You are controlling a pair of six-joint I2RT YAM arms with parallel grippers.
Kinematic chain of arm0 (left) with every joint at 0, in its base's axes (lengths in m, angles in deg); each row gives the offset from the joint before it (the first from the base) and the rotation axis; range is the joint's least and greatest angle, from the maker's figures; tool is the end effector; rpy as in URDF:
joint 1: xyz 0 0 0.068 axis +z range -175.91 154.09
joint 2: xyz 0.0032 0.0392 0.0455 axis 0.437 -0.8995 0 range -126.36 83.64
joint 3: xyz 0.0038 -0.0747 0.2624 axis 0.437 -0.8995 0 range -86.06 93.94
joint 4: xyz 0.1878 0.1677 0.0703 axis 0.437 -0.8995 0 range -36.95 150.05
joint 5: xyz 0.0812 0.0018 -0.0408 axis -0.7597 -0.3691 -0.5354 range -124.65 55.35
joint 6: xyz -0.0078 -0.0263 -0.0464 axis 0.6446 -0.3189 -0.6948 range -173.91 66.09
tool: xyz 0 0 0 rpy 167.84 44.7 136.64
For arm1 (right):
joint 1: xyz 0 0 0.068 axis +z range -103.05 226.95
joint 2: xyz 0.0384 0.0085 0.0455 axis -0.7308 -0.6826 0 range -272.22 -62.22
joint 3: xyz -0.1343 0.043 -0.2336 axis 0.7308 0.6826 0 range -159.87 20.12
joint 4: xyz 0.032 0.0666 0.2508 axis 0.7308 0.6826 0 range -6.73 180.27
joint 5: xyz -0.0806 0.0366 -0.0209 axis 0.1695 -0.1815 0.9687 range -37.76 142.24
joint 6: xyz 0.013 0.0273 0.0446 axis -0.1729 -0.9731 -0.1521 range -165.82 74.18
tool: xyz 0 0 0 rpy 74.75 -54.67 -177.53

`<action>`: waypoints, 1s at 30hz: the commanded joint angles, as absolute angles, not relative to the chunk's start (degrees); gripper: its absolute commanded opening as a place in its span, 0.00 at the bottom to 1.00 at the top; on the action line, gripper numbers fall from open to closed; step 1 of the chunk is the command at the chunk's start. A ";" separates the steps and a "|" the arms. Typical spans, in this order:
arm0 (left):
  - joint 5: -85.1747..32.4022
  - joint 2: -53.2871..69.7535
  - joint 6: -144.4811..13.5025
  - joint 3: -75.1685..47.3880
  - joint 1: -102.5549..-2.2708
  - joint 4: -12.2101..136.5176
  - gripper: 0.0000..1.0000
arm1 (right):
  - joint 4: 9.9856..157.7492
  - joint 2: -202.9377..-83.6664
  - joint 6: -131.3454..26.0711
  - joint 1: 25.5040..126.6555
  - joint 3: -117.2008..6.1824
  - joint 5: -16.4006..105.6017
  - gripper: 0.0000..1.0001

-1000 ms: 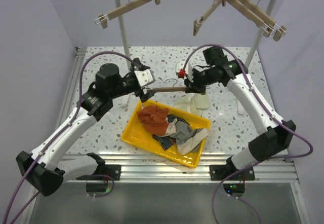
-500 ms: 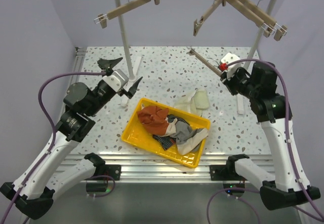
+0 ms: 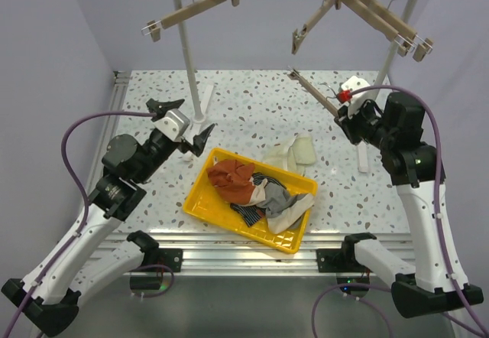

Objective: Remove the underwear clipped to the hanger
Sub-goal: Place the hanger at the clothesline.

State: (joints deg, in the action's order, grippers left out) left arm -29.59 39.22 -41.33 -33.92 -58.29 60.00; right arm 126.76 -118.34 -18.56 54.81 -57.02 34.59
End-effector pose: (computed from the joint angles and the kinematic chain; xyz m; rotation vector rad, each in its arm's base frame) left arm 0.1457 -0.0962 0.4053 0.6199 1.3071 -0.3470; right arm 0.1766 0.0353 0.4355 -0.7749 1.7832 0.0779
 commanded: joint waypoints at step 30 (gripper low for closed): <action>-34.47 45.14 -49.16 -35.35 -58.34 64.01 1.00 | 129.59 -141.13 -45.36 83.07 -86.21 48.25 0.00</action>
